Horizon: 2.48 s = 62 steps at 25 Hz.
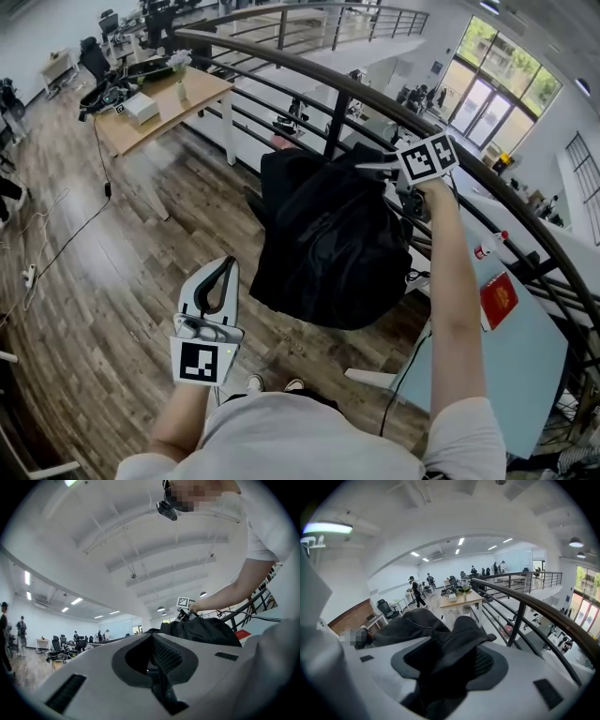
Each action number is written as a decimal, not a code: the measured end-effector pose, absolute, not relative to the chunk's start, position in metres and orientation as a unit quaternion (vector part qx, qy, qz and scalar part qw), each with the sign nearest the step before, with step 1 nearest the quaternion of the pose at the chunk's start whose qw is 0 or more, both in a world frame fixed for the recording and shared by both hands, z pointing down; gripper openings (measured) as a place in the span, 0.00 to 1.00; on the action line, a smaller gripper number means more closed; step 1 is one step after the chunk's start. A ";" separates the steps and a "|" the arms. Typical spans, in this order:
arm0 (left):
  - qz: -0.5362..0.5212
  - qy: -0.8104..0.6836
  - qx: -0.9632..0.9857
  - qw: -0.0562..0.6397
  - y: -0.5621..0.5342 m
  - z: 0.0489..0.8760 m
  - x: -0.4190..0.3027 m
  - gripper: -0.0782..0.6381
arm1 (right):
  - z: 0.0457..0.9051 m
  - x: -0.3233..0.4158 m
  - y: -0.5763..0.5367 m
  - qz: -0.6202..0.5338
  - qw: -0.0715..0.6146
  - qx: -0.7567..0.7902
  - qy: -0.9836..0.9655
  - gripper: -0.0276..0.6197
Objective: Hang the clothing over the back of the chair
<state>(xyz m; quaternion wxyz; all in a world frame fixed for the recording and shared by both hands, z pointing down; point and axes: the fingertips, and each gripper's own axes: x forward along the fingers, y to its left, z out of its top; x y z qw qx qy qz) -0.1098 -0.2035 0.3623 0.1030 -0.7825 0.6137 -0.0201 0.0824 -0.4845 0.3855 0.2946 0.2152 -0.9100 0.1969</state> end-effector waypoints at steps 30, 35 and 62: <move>-0.028 0.591 -0.801 0.095 -0.216 0.370 -0.088 0.14 | 0.389 0.158 -0.461 0.232 0.189 0.210 -0.931 0.37; -0.025 0.583 -0.807 0.094 -0.218 0.370 -0.080 0.14 | 0.404 0.154 -0.453 0.151 0.224 0.257 -0.928 0.25; 0.006 0.586 -0.803 0.113 -0.166 0.347 -0.113 0.14 | 0.288 0.133 -0.315 -0.045 0.045 0.445 -0.893 0.07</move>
